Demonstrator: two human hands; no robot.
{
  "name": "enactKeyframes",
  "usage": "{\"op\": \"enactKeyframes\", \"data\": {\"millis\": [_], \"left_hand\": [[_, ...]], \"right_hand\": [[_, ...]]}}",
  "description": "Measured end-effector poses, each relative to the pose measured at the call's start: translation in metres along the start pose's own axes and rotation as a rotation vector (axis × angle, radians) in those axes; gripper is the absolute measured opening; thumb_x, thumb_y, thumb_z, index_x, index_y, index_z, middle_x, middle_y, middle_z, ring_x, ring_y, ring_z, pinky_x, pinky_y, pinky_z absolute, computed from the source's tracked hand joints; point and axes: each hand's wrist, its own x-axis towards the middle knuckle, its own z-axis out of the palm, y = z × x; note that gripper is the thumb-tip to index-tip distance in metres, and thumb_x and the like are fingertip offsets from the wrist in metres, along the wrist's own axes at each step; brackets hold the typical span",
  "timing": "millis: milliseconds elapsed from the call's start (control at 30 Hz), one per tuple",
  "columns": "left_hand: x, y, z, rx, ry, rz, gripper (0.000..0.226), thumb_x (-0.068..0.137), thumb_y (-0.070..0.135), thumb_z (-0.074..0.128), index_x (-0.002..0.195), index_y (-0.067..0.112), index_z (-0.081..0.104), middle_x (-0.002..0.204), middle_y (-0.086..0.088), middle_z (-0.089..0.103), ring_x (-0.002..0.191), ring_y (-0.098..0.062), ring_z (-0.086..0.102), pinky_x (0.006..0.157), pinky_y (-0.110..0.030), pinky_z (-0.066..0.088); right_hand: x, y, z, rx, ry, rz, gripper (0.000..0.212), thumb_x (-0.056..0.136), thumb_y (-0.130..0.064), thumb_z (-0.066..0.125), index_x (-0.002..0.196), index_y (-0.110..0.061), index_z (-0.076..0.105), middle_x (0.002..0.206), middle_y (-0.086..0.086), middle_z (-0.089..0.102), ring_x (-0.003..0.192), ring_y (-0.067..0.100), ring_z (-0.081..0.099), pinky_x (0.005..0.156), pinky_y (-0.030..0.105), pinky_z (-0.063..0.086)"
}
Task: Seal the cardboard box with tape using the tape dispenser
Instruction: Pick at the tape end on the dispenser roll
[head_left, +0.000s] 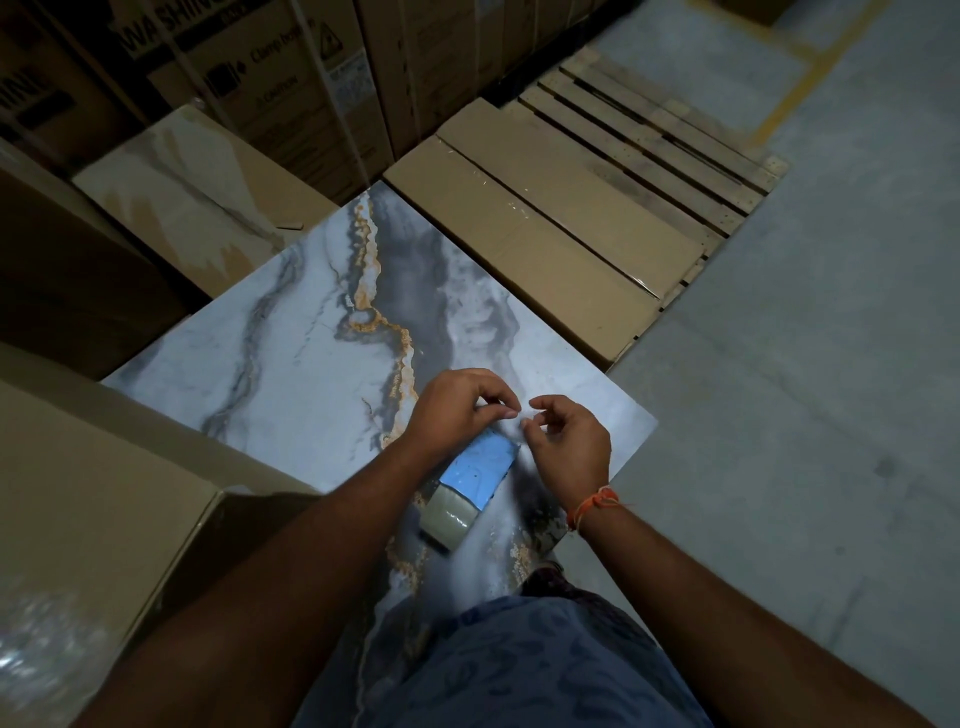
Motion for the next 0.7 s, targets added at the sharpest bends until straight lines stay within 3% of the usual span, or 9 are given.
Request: {"op": "enactKeyframes", "data": {"millis": [100,233,300,400,533,600,700], "left_hand": [[-0.001,0.001,0.0,-0.006,-0.016,-0.019,0.005,0.081,0.027,0.078,0.085,0.028,0.08,0.082,0.012,0.074,0.078,-0.008,0.069,0.074,-0.036,0.057],[-0.005,0.001,-0.007,0.01,-0.018,-0.039,0.006,0.081,0.024,0.08,0.085,0.027,0.081,0.081,0.012,0.075,0.079,-0.005,0.068,0.073,-0.023,0.053],[-0.007,-0.001,-0.01,0.011,-0.018,-0.05,0.007,0.08,0.021,0.081,0.085,0.026,0.081,0.082,0.012,0.075,0.079,-0.005,0.068,0.073,-0.018,0.05],[-0.01,-0.006,-0.013,0.015,-0.055,-0.055,0.007,0.08,0.023,0.081,0.086,0.026,0.081,0.085,0.011,0.077,0.081,-0.005,0.07,0.077,-0.023,0.054],[-0.019,-0.007,-0.018,-0.062,-0.142,-0.112,0.004,0.084,0.021,0.08,0.088,0.024,0.081,0.086,0.009,0.078,0.085,-0.005,0.072,0.079,-0.025,0.057],[-0.026,-0.011,-0.018,-0.16,-0.157,-0.219,0.008,0.089,0.027,0.076,0.089,0.021,0.08,0.086,0.003,0.078,0.085,-0.013,0.074,0.081,-0.034,0.06],[-0.032,-0.014,-0.018,-0.283,-0.093,-0.475,0.032,0.087,0.049,0.068,0.087,0.018,0.072,0.085,-0.011,0.077,0.079,-0.028,0.074,0.08,-0.048,0.063]], "right_hand": [[-0.001,-0.004,0.003,-0.115,0.01,-0.026,0.015,0.082,-0.027,0.075,0.097,-0.028,0.077,0.098,-0.001,0.066,0.095,0.018,0.062,0.085,0.031,0.052],[-0.007,-0.004,0.001,-0.161,0.064,-0.034,0.005,0.081,-0.027,0.078,0.086,-0.029,0.077,0.117,-0.001,0.05,0.111,0.012,0.047,0.09,0.029,0.049],[-0.007,-0.004,-0.001,-0.132,0.028,-0.028,0.005,0.08,-0.024,0.079,0.084,-0.025,0.077,0.111,-0.001,0.049,0.107,0.016,0.054,0.092,0.029,0.05],[-0.01,-0.006,-0.006,-0.083,-0.029,-0.02,0.004,0.079,-0.021,0.079,0.083,-0.021,0.077,0.101,-0.003,0.052,0.092,0.014,0.06,0.085,0.025,0.052],[-0.018,-0.002,-0.01,-0.071,-0.09,-0.045,0.005,0.082,-0.017,0.077,0.083,-0.022,0.077,0.099,-0.001,0.058,0.074,-0.001,0.055,0.065,0.001,0.043],[-0.022,0.002,-0.01,-0.074,-0.124,-0.062,0.005,0.083,-0.017,0.075,0.085,-0.021,0.078,0.097,0.0,0.06,0.076,-0.003,0.053,0.067,-0.003,0.038],[-0.03,0.008,-0.004,-0.052,-0.166,-0.073,0.007,0.084,-0.021,0.074,0.087,-0.022,0.08,0.096,0.001,0.063,0.084,0.0,0.055,0.07,-0.001,0.036]]}}
